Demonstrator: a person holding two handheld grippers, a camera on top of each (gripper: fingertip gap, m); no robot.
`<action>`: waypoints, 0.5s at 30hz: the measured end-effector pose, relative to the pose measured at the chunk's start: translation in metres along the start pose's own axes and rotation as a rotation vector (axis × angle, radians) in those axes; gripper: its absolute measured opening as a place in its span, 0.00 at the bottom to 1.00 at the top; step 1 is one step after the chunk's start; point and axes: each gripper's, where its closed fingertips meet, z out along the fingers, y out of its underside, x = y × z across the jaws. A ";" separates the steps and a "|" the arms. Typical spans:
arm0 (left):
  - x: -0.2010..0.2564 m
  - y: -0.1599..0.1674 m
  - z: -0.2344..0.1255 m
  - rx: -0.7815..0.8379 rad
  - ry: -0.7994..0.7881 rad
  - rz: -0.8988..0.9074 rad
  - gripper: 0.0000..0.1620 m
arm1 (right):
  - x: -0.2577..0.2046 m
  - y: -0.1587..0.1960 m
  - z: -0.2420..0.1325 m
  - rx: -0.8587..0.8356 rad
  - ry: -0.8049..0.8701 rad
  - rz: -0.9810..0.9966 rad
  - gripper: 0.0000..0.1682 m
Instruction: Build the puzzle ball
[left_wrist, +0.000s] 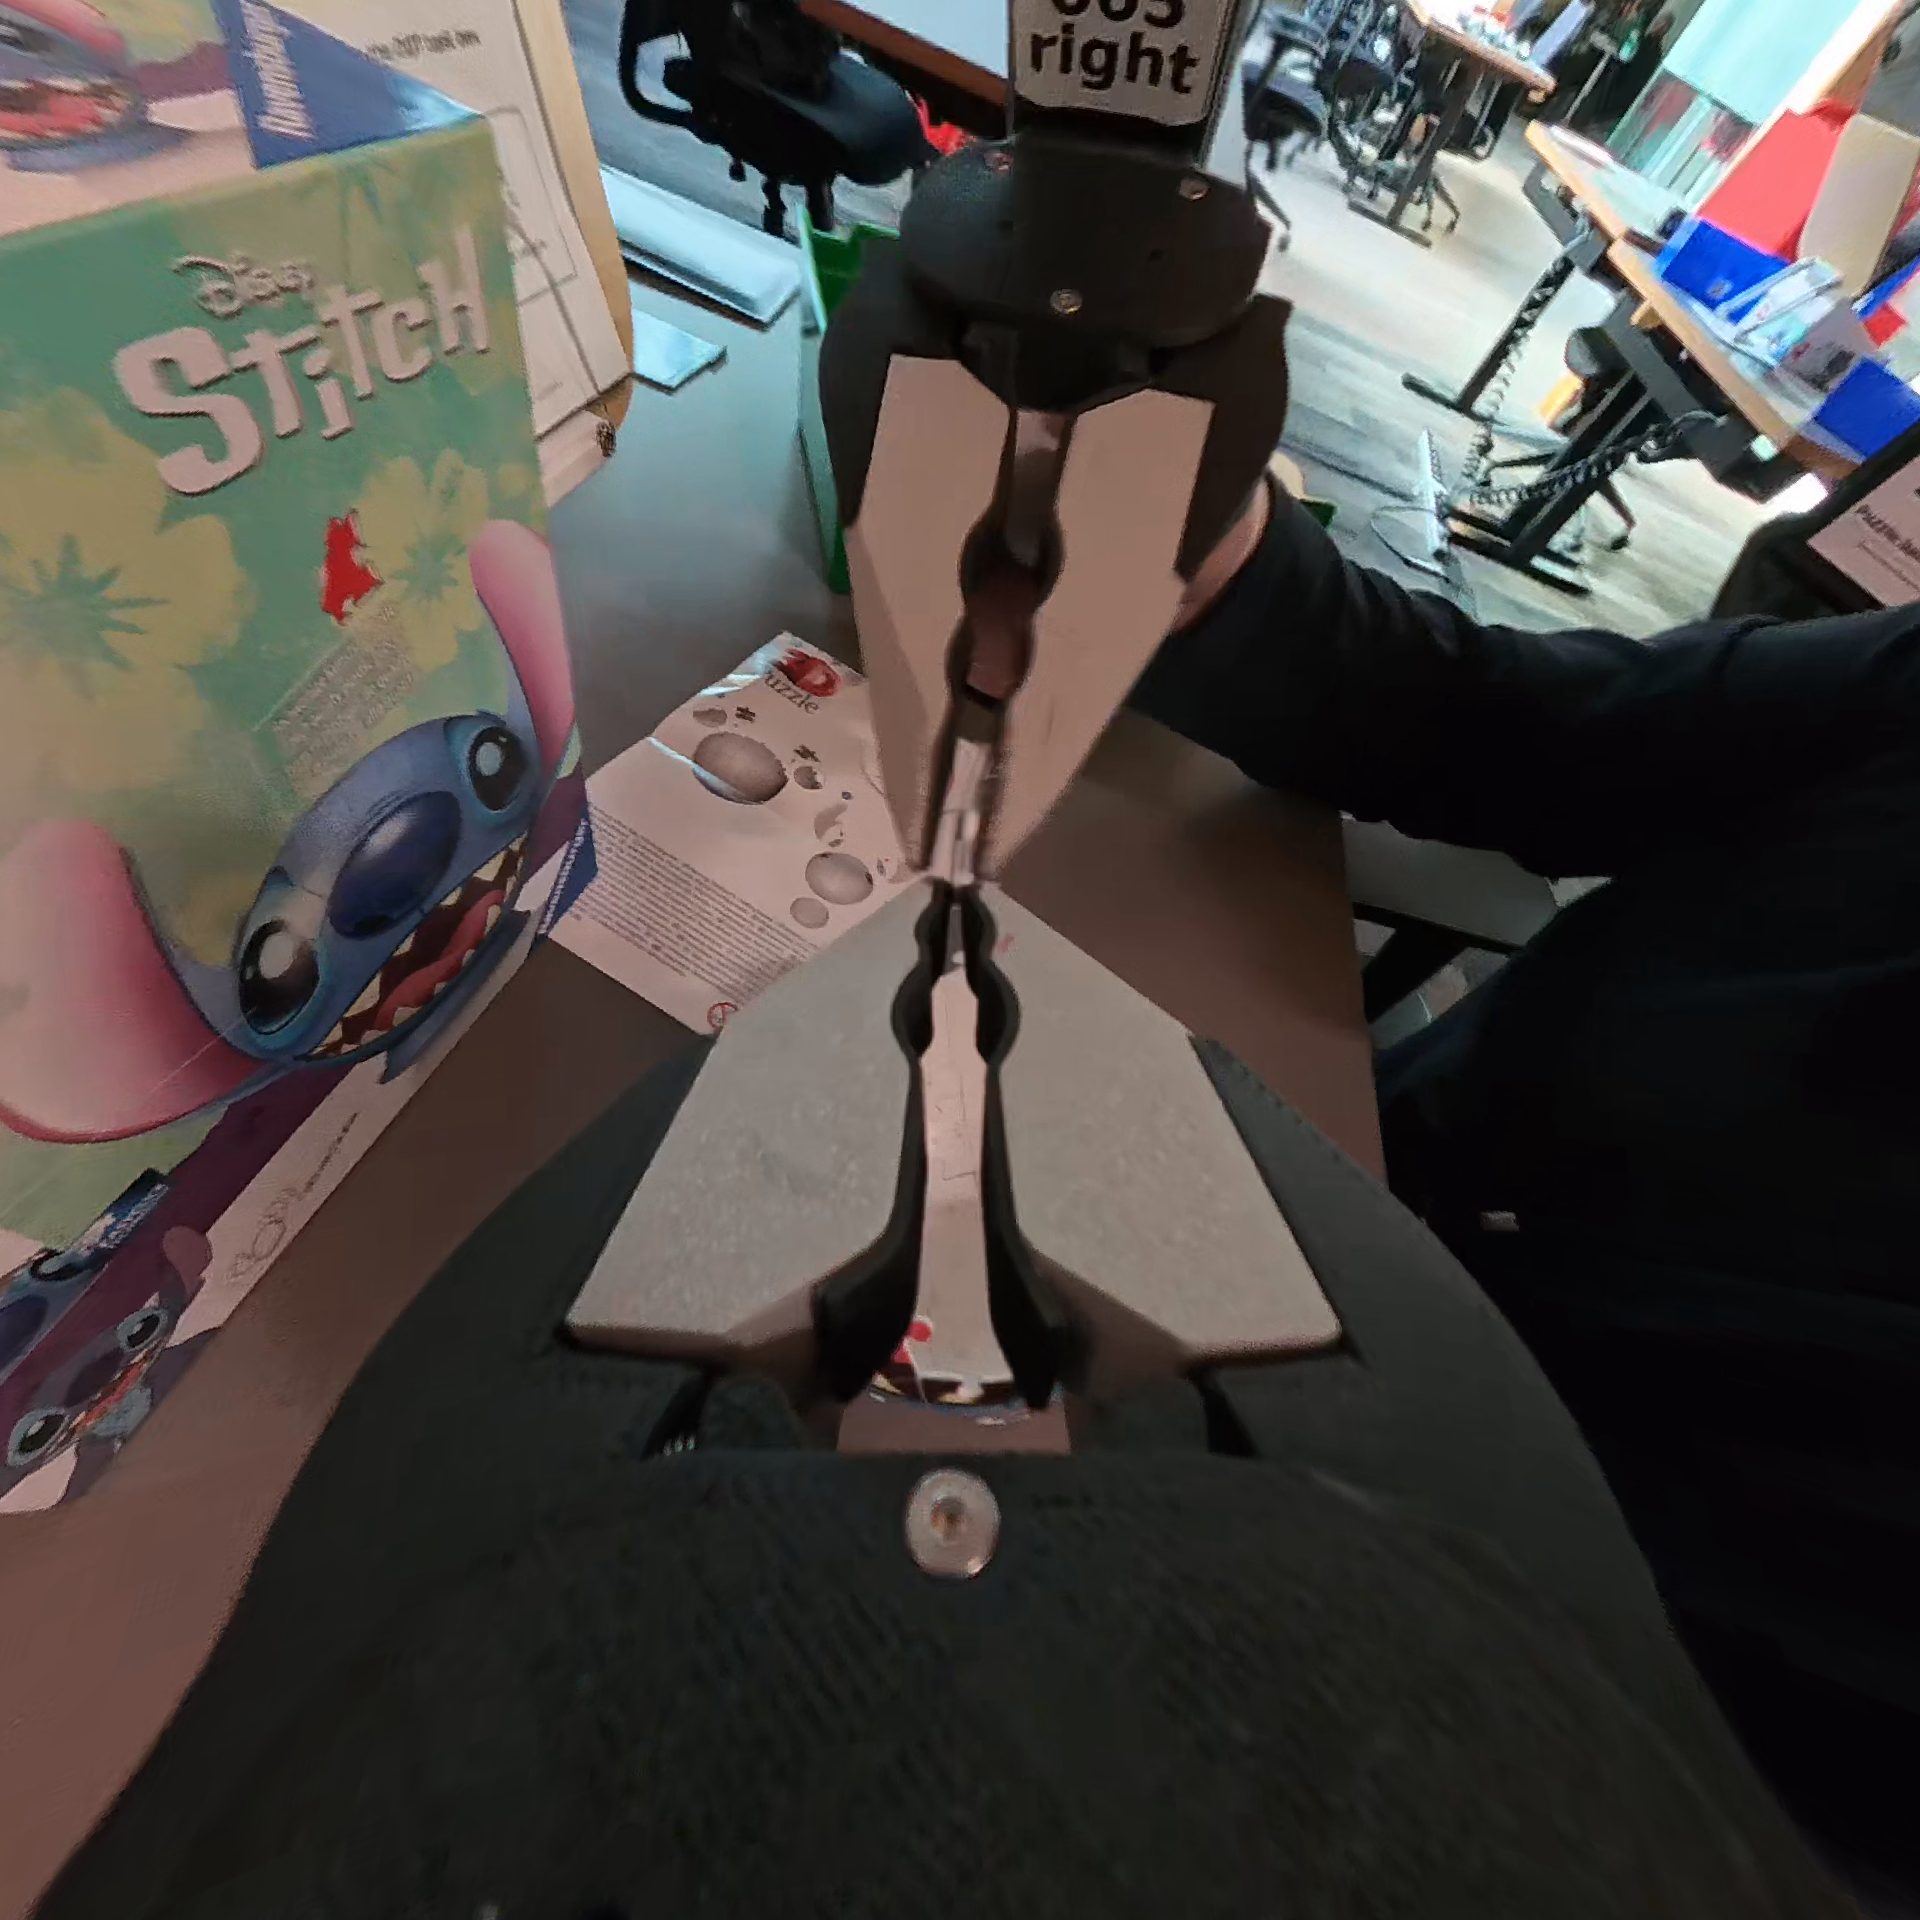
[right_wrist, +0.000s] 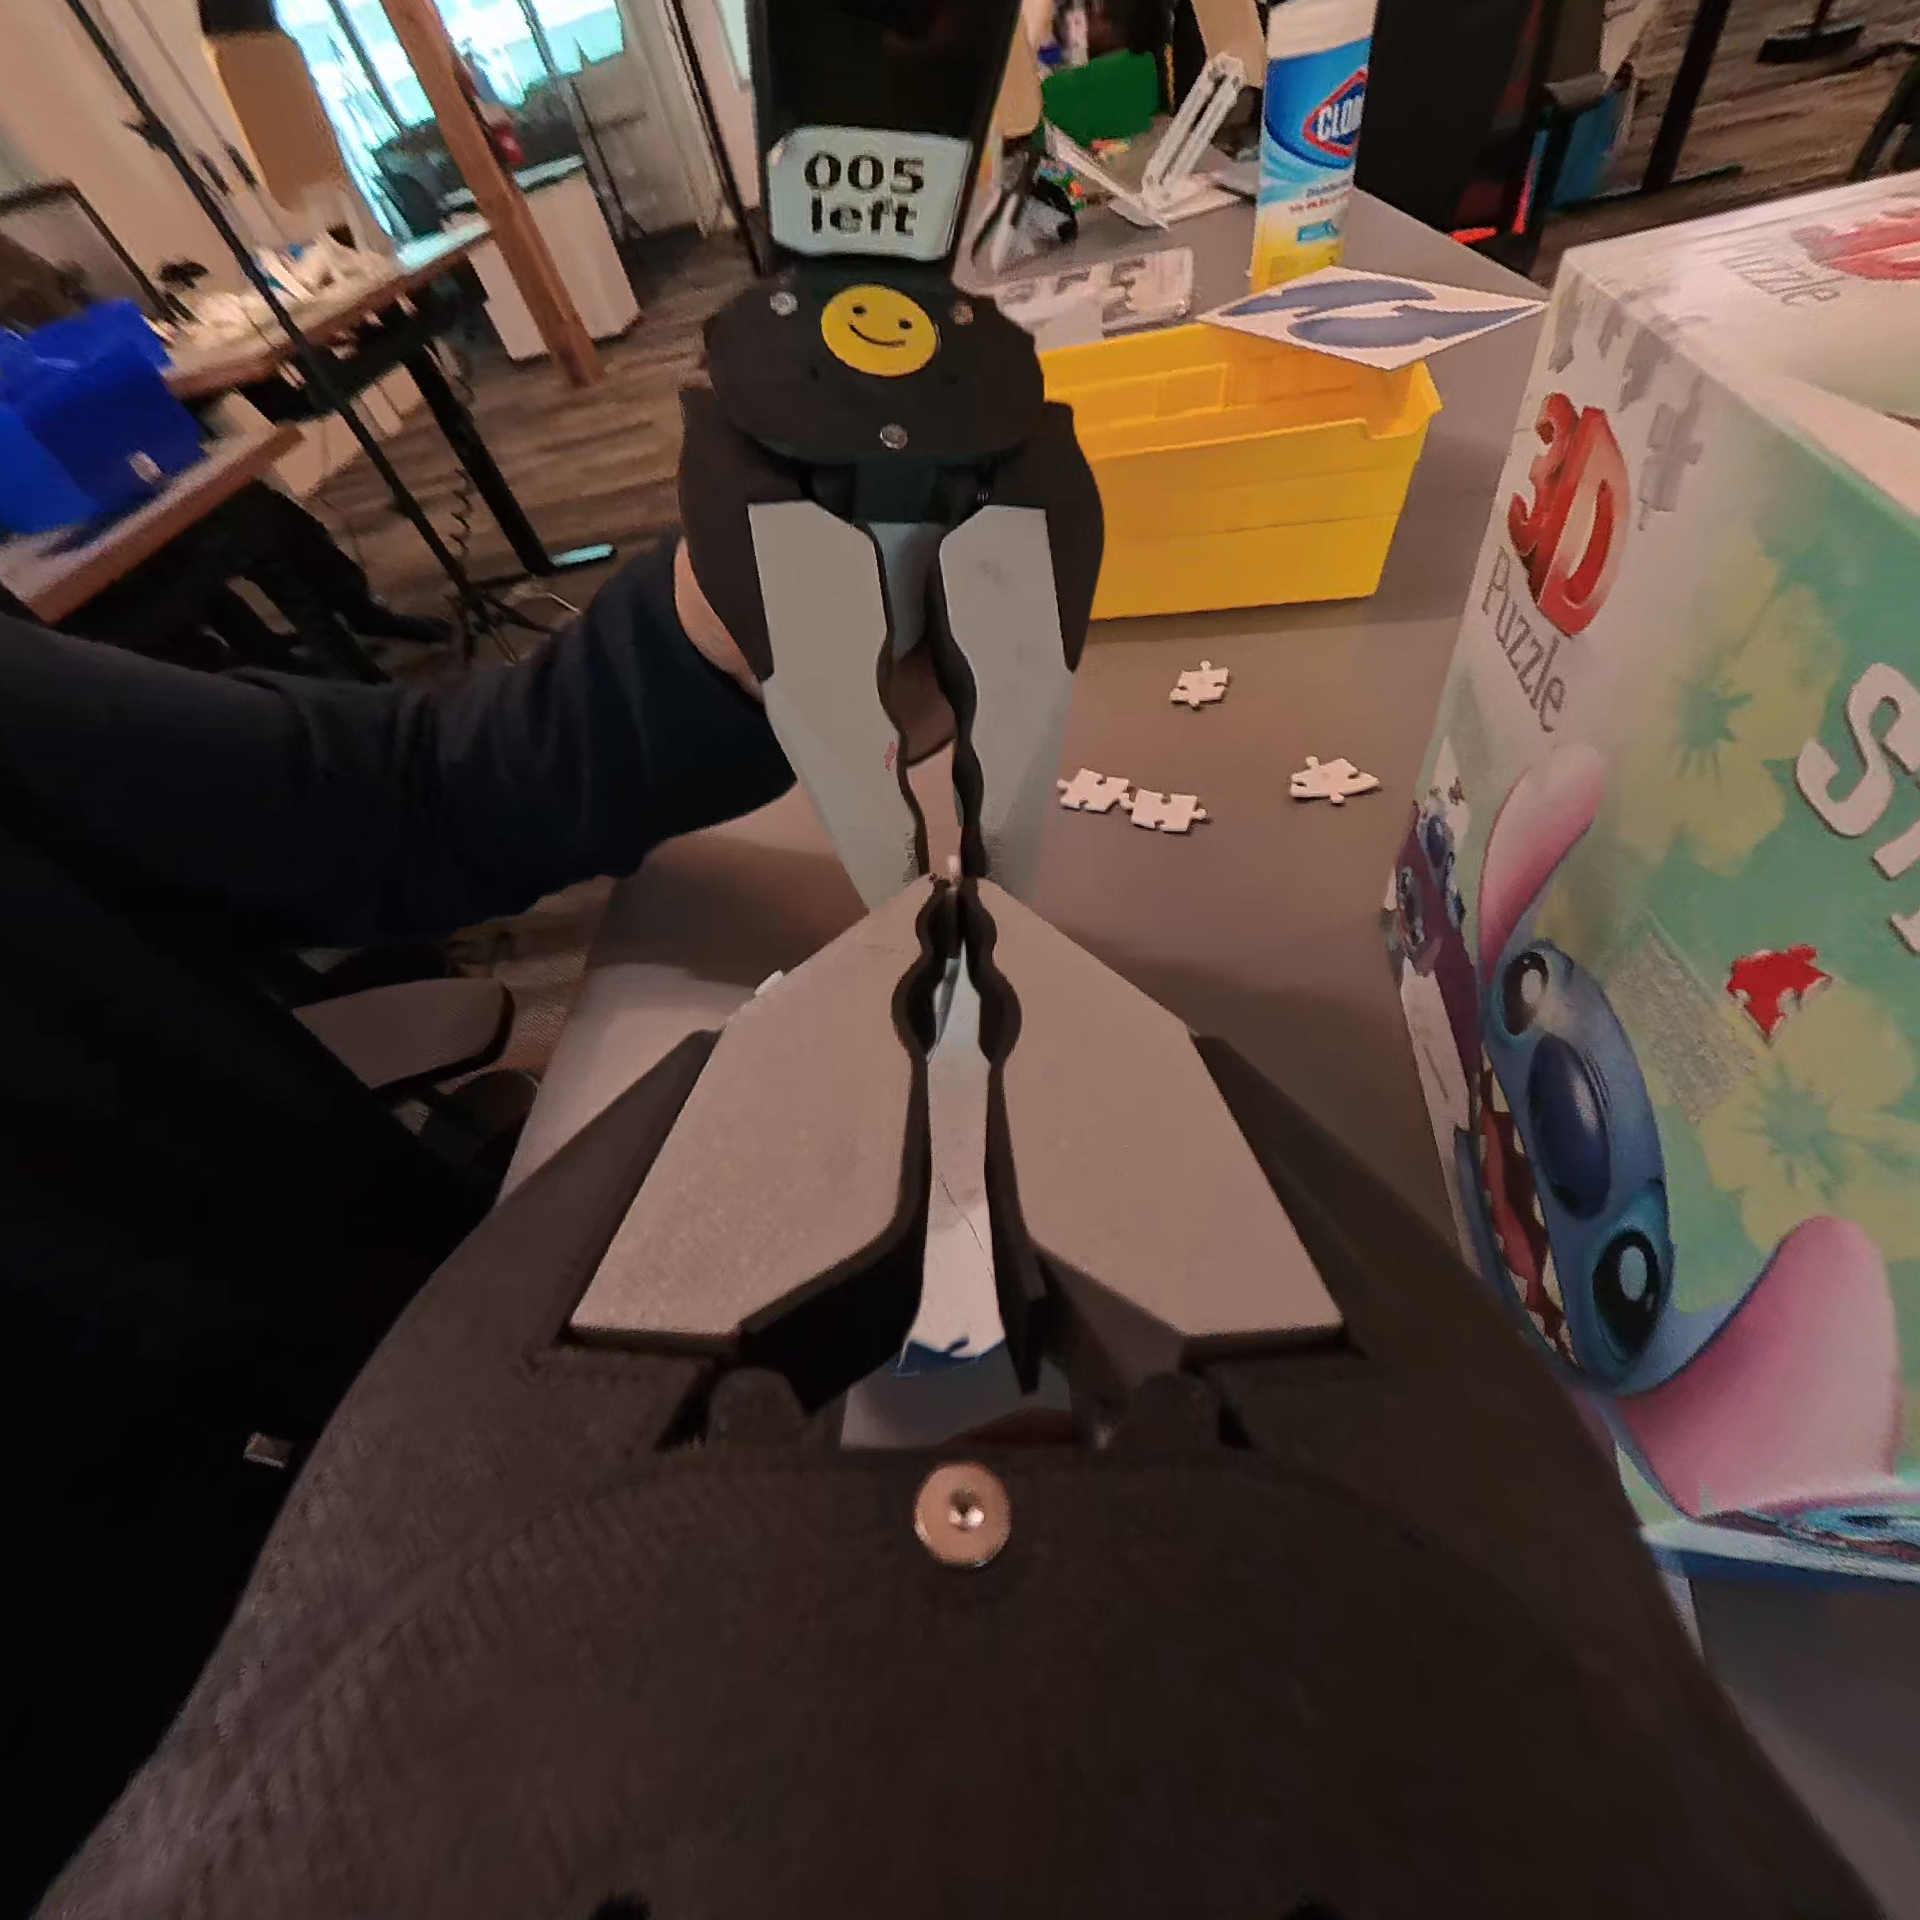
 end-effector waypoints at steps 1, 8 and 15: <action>-0.005 -0.001 -0.002 0.021 -0.021 0.003 0.00 | 0.004 -0.002 -0.001 0.002 0.004 0.002 0.04; -0.026 -0.001 -0.009 0.109 -0.090 -0.016 0.00 | 0.028 0.004 0.005 -0.090 0.050 -0.063 0.04; -0.027 0.005 -0.013 0.173 -0.136 -0.022 0.00 | 0.023 0.006 0.009 -0.120 0.013 -0.097 0.00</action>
